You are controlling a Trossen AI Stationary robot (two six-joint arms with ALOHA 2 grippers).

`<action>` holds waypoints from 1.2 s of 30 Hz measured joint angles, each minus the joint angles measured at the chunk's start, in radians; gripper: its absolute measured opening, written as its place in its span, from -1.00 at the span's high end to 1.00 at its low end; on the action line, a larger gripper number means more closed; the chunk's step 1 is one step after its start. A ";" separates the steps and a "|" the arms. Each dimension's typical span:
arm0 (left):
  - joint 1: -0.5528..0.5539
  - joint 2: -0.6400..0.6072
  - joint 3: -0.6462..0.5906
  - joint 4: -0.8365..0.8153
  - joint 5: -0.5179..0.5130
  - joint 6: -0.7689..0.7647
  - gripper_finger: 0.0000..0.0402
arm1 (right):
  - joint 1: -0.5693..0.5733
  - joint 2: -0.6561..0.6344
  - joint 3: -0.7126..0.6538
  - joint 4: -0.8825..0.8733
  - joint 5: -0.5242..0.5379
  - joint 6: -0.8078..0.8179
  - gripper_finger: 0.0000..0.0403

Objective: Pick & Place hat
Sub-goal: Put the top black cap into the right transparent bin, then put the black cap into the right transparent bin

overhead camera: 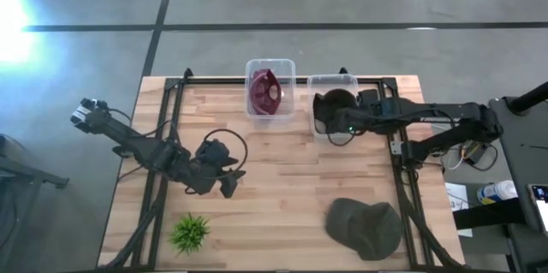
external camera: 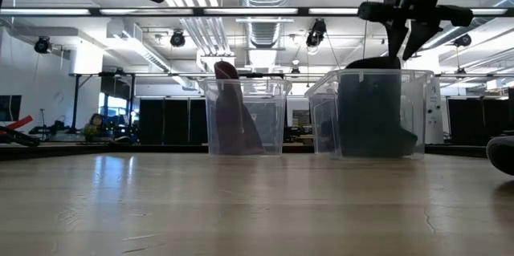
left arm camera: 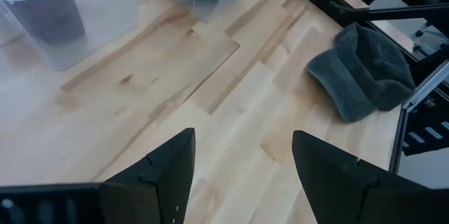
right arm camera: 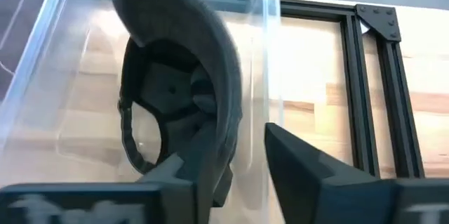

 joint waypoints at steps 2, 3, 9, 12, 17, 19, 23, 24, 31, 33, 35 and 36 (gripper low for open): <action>0.000 0.000 0.000 0.001 -0.001 0.001 -0.15 | 0.004 -0.025 0.003 0.004 -0.009 -0.008 0.27; 0.000 0.000 0.000 0.000 -0.001 0.000 -0.15 | 0.015 -0.039 0.009 0.009 -0.012 -0.026 0.23; 0.001 0.000 0.000 0.000 -0.004 0.006 -0.15 | 0.110 -0.101 0.032 0.361 -0.259 -0.444 0.14; 0.001 0.000 0.000 0.001 -0.010 0.021 -0.15 | 0.136 -0.091 0.032 0.420 -0.436 -0.429 0.18; 0.001 0.000 0.000 0.001 -0.013 0.023 -0.15 | 0.289 -0.084 0.025 0.266 -0.456 -0.238 0.17; 0.001 0.000 -0.002 0.001 -0.014 0.022 -0.15 | 0.366 -0.064 0.008 0.231 -0.518 -0.160 0.17; 0.002 0.003 -0.046 0.132 -0.004 0.027 -0.15 | 0.491 -0.005 -0.033 0.237 -0.673 0.086 0.16; 0.007 0.007 -0.072 0.218 0.021 0.043 -0.15 | 0.524 0.016 -0.039 0.239 -0.693 0.138 0.16; 0.103 0.191 -0.237 0.873 0.303 0.156 -0.15 | 0.755 0.138 -0.050 0.286 -0.721 0.442 0.16; 0.139 0.273 -0.242 0.950 0.333 0.150 -0.15 | 0.809 0.162 -0.050 0.300 -0.729 0.519 0.16; 0.176 0.367 -0.233 1.022 0.400 0.123 -0.15 | 0.855 0.180 -0.050 0.304 -0.736 0.579 0.16; 0.195 0.416 -0.218 1.046 0.452 0.106 -0.15 | 0.873 0.188 -0.050 0.305 -0.738 0.603 0.16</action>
